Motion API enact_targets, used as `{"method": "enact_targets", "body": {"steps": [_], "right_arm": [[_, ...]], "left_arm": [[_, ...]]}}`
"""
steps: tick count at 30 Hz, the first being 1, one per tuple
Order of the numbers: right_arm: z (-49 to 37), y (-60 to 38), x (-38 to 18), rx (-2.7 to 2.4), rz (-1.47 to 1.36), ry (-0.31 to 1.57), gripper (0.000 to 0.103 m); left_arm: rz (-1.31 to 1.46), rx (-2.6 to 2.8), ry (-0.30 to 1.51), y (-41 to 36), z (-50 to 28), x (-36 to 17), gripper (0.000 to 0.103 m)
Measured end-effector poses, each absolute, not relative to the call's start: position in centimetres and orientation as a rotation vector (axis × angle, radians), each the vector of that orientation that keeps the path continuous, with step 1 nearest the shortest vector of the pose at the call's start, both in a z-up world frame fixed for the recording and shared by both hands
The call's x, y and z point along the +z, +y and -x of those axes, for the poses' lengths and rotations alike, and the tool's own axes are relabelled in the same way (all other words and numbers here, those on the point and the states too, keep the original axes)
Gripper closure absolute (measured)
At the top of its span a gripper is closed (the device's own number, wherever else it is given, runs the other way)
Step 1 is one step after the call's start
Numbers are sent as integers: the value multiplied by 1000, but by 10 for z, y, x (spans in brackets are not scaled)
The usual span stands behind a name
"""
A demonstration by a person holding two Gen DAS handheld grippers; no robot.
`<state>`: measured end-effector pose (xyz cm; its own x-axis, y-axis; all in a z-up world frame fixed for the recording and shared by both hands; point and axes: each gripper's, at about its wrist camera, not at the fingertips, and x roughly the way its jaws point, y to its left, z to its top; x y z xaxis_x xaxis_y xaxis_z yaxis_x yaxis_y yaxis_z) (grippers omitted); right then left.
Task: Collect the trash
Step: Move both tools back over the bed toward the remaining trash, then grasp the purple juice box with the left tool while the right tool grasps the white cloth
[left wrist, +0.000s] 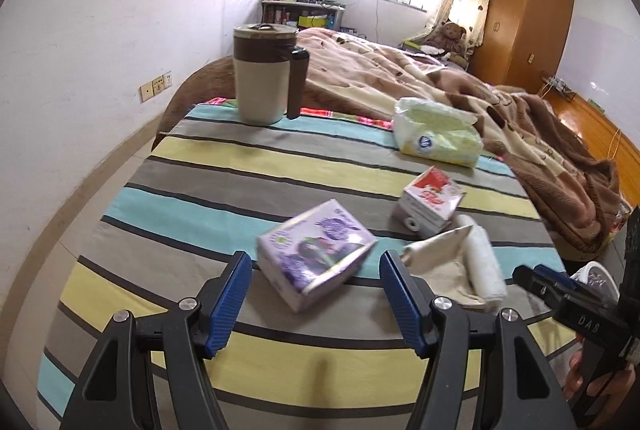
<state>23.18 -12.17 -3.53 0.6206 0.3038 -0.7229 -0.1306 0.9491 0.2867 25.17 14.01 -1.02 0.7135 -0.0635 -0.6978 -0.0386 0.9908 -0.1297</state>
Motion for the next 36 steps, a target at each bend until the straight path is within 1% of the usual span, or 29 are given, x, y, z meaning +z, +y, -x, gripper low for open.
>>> {"method": "enact_targets", "body": {"steps": [5,7,13,15,17,21,33,35,36], "right_arm": [[-242,-112,-39,272,-233,886,33],[-246,-109,-41,276,-237,895,33],[-254,-97,-45,286,-207,918,33],[-257,-97,-46,285,-206,924,33],[-258,-94,-47,288,-191,927,33],[-261,-90,-48,283,-153,931,30],[-263,-85,-49,233,-80,922,30],[-262,-84,-49,229,-68,921,30],[-262,-83,-49,227,-60,921,30]], "left_arm": [[141,-35,791,148,-261,-15,37],[117,-55,796,147,-265,-17,32],[67,-85,814,146,-279,-26,31],[40,-104,831,144,-285,-30,28],[15,-117,848,141,-290,-34,27],[-35,-143,878,134,-300,-42,26],[-15,-90,919,143,-317,-55,26],[8,-94,919,146,-317,-56,27],[28,-103,919,147,-317,-56,30]]}}
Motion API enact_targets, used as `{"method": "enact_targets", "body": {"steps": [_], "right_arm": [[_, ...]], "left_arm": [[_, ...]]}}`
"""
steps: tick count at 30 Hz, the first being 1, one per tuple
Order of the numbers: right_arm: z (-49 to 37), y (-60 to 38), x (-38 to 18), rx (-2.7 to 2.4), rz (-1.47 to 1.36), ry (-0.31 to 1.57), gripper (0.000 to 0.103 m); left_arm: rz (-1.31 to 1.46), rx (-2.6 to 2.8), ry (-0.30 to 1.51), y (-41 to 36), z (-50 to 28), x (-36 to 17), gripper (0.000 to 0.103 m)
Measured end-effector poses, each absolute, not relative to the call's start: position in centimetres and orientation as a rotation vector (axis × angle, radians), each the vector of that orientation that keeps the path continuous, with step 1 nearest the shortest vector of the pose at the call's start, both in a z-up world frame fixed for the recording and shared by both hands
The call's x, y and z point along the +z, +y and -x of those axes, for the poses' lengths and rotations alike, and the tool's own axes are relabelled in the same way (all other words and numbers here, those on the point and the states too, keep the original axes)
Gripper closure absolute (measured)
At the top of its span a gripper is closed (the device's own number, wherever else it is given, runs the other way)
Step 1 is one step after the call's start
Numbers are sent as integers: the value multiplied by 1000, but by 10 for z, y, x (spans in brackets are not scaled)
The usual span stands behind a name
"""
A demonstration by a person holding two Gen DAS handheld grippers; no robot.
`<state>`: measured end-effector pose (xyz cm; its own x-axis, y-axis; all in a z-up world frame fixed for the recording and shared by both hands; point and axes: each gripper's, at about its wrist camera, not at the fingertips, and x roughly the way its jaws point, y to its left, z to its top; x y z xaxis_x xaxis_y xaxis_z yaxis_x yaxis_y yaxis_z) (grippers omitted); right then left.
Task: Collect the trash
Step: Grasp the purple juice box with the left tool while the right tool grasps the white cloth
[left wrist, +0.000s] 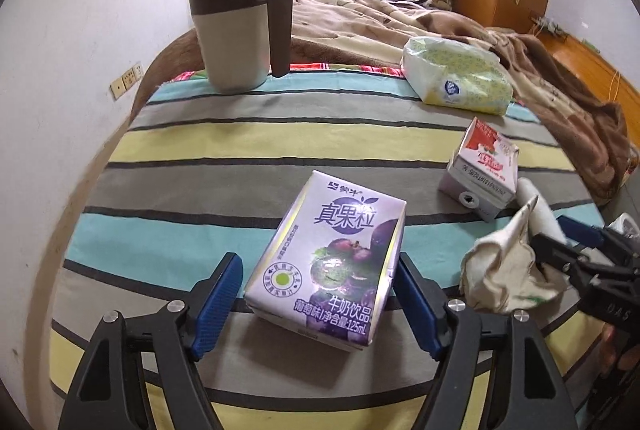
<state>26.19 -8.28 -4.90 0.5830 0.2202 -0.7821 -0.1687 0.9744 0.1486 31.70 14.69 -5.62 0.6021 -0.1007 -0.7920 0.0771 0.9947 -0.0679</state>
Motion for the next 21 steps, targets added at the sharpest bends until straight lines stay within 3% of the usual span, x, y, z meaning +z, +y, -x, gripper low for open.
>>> {"method": "enact_targets", "body": {"steps": [1,5,8,10,13,21], "right_arm": [[-262,-82,-49,226,-57,921,31],[-260,-85,-49,226,-71,917,41],[-258,-85,-48,233,-77,915,52],[-256,-85,-48,250,-91,912,67],[-254,-86,-48,252,-102,905,75],[-242,-92,-39,263,-134,878,79]], "left_arm": [[40,-108,921,148,-317,-57,35],[33,-101,918,146,-315,-56,36],[33,-108,912,144,-312,-55,36],[37,-106,907,144,-309,-53,37],[48,-104,900,144,-304,-50,37],[65,-110,874,135,-281,-38,37]]}}
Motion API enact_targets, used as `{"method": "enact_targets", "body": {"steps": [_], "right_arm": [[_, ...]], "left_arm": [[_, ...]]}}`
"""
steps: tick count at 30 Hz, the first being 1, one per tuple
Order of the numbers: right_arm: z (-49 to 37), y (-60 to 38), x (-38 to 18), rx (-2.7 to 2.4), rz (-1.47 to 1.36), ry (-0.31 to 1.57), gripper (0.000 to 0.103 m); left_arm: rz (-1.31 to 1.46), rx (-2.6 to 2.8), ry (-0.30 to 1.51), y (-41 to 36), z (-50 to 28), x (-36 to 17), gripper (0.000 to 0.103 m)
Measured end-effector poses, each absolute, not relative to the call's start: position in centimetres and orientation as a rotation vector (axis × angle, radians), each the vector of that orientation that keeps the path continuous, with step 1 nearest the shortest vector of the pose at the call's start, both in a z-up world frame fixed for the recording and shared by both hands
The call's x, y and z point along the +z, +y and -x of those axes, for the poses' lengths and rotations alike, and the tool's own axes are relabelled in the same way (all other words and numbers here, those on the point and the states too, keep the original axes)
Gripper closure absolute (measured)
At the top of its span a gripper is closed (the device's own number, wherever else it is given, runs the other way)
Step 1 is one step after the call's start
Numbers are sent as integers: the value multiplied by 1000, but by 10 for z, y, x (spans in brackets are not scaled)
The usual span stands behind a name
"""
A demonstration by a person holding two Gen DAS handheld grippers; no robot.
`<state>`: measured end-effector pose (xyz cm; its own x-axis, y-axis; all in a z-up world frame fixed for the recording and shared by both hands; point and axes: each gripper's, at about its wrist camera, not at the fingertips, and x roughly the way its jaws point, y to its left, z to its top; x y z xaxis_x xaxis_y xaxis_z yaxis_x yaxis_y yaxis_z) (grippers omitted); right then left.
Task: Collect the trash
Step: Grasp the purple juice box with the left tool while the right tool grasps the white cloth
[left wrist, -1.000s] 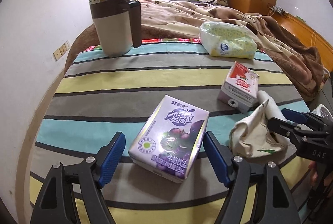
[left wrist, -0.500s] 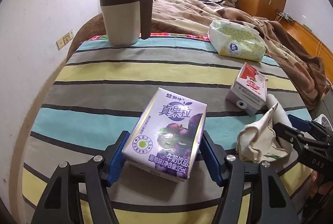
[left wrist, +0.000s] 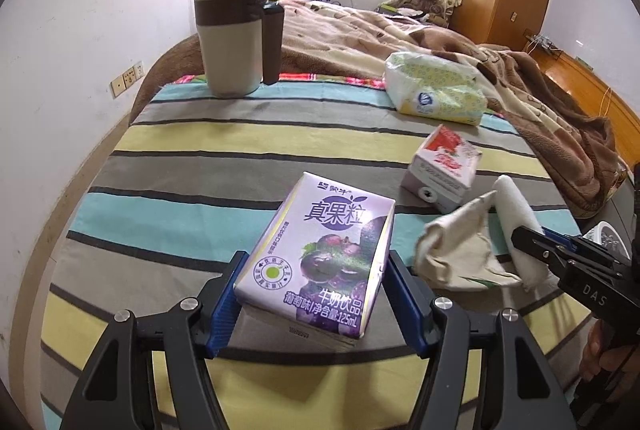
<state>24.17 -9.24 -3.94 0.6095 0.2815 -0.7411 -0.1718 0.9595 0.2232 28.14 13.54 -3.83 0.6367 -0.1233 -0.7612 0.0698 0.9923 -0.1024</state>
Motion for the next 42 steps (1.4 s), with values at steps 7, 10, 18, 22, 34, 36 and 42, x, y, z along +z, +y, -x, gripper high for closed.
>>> {"method": "enact_targets", "body": {"steps": [7,10,18,22,34,36,42], "right_arm": [[-227,-103,-29,269,-165,852,79],[-217,-110,-22,271,-178,832,79],[-189,-139,-5,247,-205,780,79],[-175,-156,1,219,-216,758,79],[-142,-216,8,101,-262,718,79],[-137,-226,8,78,-269,711,79],[-120,-252,8,7,-276,696,79]], "left_arm": [[72,-124,835,122,-258,-19,37],[63,-132,812,113,-247,-8,37],[59,-197,782,77,-220,12,37],[53,-232,775,57,-208,18,37],[6,-369,746,-26,-176,32,37],[-2,-388,746,-40,-172,33,37],[-17,-467,736,-83,-158,35,37]]}}
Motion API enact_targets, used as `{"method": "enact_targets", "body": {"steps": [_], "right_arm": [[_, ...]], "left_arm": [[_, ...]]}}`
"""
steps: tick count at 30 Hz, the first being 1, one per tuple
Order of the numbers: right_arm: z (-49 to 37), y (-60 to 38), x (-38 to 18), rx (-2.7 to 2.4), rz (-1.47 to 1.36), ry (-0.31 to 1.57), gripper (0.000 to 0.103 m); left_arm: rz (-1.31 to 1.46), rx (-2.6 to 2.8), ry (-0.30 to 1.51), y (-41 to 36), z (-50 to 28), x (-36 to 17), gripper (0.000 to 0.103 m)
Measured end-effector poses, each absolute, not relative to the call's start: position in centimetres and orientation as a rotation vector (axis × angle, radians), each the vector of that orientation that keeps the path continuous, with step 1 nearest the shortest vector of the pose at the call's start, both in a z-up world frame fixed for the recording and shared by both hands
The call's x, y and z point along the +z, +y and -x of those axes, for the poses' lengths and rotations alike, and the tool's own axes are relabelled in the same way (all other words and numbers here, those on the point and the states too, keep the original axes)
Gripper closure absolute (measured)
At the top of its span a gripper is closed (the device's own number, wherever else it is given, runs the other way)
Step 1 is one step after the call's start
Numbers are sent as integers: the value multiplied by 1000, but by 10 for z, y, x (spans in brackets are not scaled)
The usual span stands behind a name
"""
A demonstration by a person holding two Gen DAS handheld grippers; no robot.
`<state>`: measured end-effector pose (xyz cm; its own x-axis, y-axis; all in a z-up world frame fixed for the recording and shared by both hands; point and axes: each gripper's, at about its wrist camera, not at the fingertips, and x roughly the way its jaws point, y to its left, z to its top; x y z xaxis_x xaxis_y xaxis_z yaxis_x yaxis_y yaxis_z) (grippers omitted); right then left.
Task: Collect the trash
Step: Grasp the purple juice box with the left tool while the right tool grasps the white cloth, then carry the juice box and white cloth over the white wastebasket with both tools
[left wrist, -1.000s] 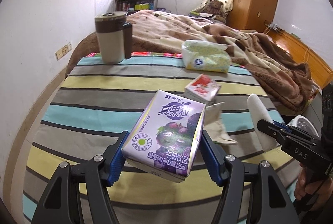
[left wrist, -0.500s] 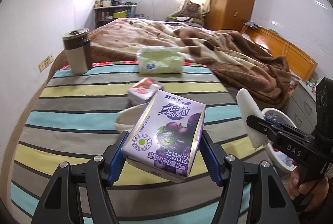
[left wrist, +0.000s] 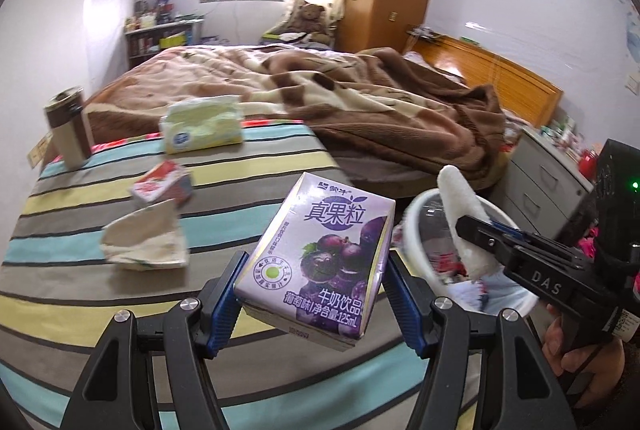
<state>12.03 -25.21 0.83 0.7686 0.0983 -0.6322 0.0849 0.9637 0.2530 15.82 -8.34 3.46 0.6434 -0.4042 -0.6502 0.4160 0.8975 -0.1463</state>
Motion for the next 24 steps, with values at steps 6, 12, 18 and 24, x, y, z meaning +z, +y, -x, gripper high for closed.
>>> {"method": "enact_targets", "body": {"steps": [6,12,18,24], "right_arm": [[-110,-274,6,-44,-300,688,79],[-102,-293,1,-95,-309,699,79],[-95,-308,-2,-146,-308,706,79],[-96,-321,-10,-183,-313,744,79]], "left_arm": [[-41,-544,745,-124,-149,31,36],[-53,-583,755,-150,-148,26,37],[-62,-629,764,-172,-148,23,36],[-76,-663,788,-196,-152,15,36]]}}
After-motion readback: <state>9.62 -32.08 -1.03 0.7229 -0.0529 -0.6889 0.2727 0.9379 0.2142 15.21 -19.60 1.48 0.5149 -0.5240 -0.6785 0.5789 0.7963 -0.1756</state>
